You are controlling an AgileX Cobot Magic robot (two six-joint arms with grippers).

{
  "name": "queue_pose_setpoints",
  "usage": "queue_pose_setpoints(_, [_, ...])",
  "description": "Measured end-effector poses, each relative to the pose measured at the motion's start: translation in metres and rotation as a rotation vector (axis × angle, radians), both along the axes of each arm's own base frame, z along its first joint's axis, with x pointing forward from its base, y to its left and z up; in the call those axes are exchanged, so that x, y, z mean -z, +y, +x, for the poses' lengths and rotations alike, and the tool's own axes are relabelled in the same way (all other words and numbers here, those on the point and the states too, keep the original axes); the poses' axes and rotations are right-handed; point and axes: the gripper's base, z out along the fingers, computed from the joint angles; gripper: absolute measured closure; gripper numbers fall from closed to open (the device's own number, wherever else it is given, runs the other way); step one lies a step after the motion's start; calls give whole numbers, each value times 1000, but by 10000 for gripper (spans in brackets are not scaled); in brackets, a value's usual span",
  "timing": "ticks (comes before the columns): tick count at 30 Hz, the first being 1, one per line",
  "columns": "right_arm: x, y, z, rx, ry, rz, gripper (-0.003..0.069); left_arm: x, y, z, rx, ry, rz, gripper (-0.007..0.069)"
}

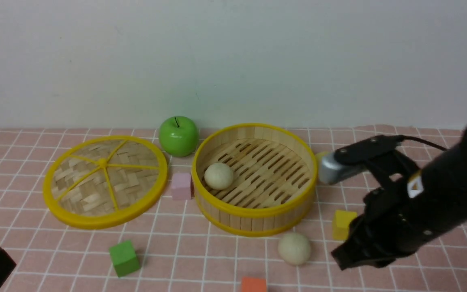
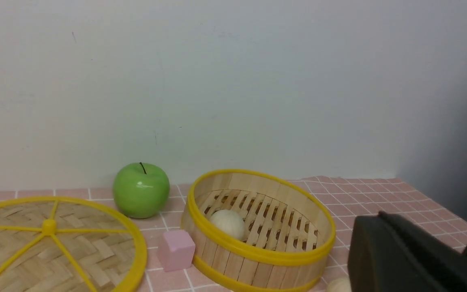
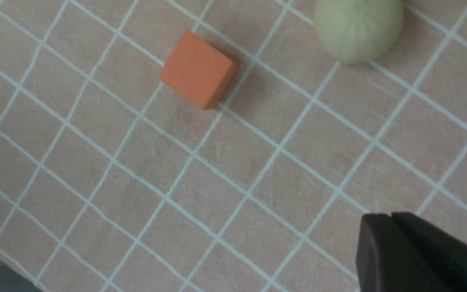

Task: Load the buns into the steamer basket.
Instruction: Use the right arm to grab a steamed stuffed bun

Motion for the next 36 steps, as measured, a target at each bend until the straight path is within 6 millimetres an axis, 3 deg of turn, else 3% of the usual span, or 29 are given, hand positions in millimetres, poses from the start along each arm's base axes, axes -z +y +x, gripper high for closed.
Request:
queue_pose_setpoints(2, [7, 21, 14, -25, -7, -37, 543, 0, 0, 0, 0, 1, 0, 626])
queue_pose_setpoints(10, [44, 49, 51, -16, 4, -98, 358, 1, 0, 0, 2, 6, 3, 620])
queue_pose_setpoints(18, [77, 58, 69, -14, -21, -112, 332, 1, 0, 0, 2, 6, 3, 610])
queue_pose_setpoints(22, [97, 59, 77, -9, -8, -134, 343, 1, 0, 0, 2, 6, 3, 606])
queue_pose_setpoints(26, [100, 57, 79, -6, -3, -142, 372, 1, 0, 0, 2, 6, 3, 604])
queue_pose_setpoints(29, [100, 56, 79, -7, -8, -144, 444, 1, 0, 0, 2, 7, 4, 603])
queue_pose_setpoints(33, [100, 56, 79, -26, -13, -153, 620, 1, 0, 0, 2, 7, 4, 603])
queue_pose_setpoints(36, [96, 55, 77, -44, -13, -161, 639, 1, 0, 0, 2, 8, 4, 603])
